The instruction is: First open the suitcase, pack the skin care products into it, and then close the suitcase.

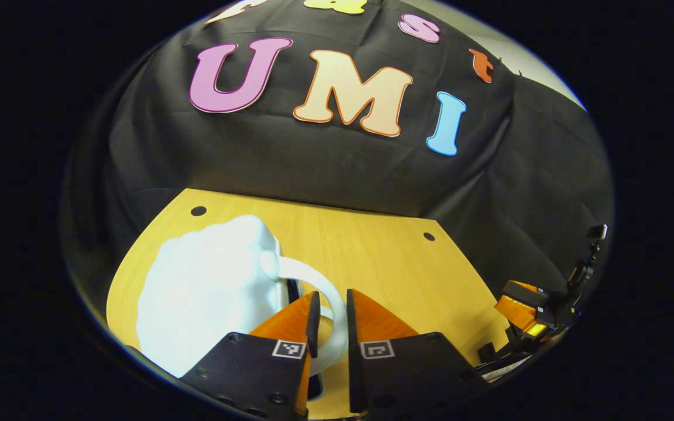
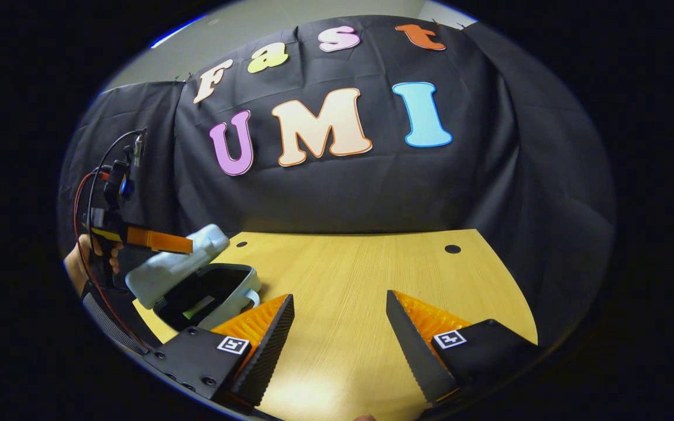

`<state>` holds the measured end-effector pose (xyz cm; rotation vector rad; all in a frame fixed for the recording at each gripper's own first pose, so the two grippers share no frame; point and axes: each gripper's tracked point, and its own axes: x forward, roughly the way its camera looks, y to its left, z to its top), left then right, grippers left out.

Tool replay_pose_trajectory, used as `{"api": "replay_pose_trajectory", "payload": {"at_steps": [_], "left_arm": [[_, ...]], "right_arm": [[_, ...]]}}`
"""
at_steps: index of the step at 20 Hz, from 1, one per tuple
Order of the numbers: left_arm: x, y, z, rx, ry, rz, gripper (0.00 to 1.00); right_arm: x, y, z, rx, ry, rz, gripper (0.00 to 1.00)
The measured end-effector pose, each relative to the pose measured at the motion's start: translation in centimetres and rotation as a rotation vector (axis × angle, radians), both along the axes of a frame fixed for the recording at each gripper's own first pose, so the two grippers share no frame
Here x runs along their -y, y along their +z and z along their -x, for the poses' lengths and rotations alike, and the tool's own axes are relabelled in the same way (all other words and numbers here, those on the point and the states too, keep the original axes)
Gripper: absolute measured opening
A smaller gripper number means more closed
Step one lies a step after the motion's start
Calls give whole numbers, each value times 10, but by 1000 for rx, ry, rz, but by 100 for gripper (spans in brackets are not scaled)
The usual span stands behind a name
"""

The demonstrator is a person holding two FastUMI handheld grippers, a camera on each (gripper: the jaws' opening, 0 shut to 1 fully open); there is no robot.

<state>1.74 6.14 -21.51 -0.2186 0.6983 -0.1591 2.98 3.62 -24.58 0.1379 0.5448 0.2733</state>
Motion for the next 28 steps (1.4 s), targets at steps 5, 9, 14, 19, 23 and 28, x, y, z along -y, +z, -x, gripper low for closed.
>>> {"api": "replay_pose_trajectory", "payload": {"at_steps": [5, 9, 14, 19, 23, 28], "left_arm": [[17, 16, 1, 89, 61, -27, 73], [23, 49, -1, 244, 139, -224, 94], [53, 95, 7, 424, 197, -408, 94], [103, 142, 9, 569, 122, -314, 100], [131, 161, 13, 594, 19, -249, 95], [140, 164, 14, 593, -28, -221, 95]], "right_arm": [[2, 20, -8, 56, 26, -23, 98], [-2, 63, -23, 160, 36, -60, 98], [-2, 127, -42, 328, -37, -68, 98], [3, 171, -45, 423, -124, -34, 97], [14, 213, -34, 535, -195, 14, 97], [18, 225, -19, 563, -244, 30, 94]]}}
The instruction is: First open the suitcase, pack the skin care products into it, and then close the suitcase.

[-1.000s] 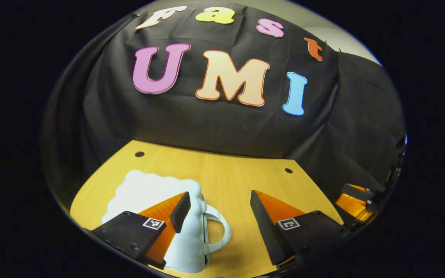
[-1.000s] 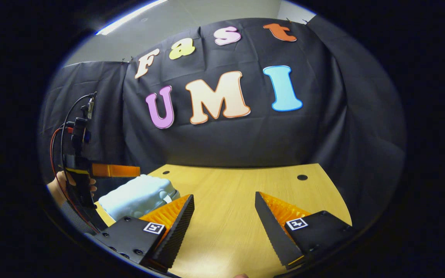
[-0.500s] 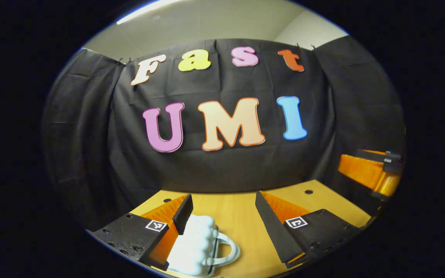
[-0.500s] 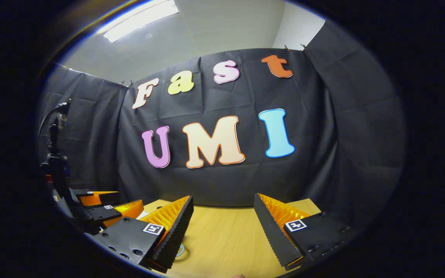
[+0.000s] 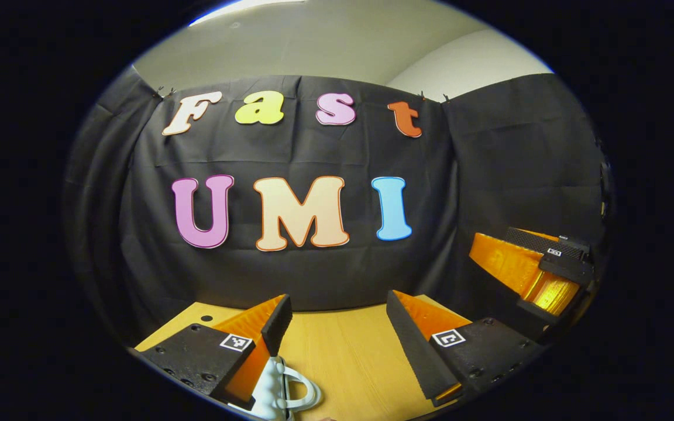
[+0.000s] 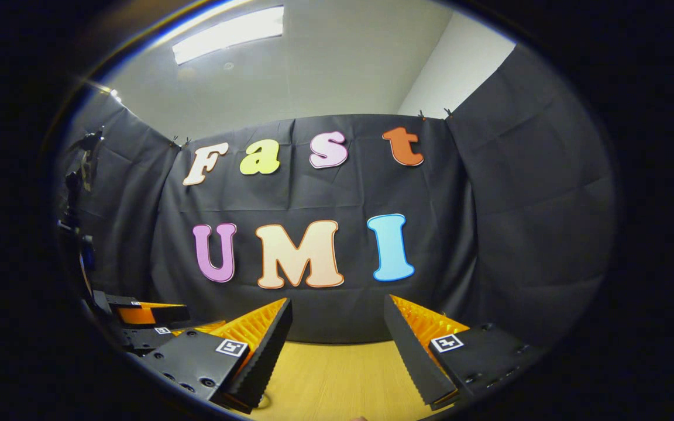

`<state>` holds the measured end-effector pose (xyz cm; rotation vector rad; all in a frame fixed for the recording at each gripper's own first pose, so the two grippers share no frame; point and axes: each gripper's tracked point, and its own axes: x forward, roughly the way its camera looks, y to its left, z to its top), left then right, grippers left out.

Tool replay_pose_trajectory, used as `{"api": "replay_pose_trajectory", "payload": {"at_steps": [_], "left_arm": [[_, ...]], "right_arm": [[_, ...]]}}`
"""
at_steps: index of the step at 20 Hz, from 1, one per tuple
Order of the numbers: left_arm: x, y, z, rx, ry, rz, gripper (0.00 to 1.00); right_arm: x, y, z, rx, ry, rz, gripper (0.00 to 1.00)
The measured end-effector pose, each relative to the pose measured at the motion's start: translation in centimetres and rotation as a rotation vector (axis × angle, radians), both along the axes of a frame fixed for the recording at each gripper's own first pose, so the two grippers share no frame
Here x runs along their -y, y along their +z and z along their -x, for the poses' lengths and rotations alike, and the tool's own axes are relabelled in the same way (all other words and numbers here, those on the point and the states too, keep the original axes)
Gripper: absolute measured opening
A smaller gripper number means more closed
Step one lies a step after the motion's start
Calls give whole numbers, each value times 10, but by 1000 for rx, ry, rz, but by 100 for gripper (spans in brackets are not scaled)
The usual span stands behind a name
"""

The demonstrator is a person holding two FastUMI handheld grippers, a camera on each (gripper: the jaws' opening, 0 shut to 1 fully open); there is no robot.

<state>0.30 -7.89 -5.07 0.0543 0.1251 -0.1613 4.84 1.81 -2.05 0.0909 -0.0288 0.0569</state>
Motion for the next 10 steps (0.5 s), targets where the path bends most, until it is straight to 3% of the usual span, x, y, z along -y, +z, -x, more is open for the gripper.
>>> {"api": "replay_pose_trajectory", "payload": {"at_steps": [10], "left_arm": [[-20, -3, 0, -26, 11, 8, 95]], "right_arm": [[-5, 6, 10, 9, -32, 13, 97]]}}
